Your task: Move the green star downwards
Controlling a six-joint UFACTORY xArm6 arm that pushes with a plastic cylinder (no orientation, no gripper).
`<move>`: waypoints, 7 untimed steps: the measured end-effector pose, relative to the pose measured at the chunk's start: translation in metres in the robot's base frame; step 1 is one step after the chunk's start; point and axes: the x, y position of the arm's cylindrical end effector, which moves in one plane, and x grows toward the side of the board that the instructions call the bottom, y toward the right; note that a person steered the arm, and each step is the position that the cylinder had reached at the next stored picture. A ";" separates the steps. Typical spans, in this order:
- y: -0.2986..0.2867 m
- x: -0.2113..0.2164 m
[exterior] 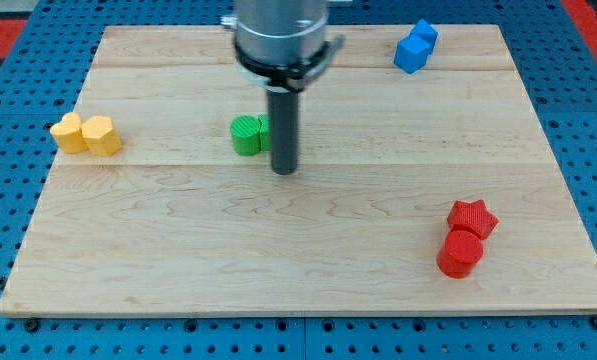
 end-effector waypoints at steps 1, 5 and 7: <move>-0.006 -0.035; -0.040 -0.137; 0.026 -0.157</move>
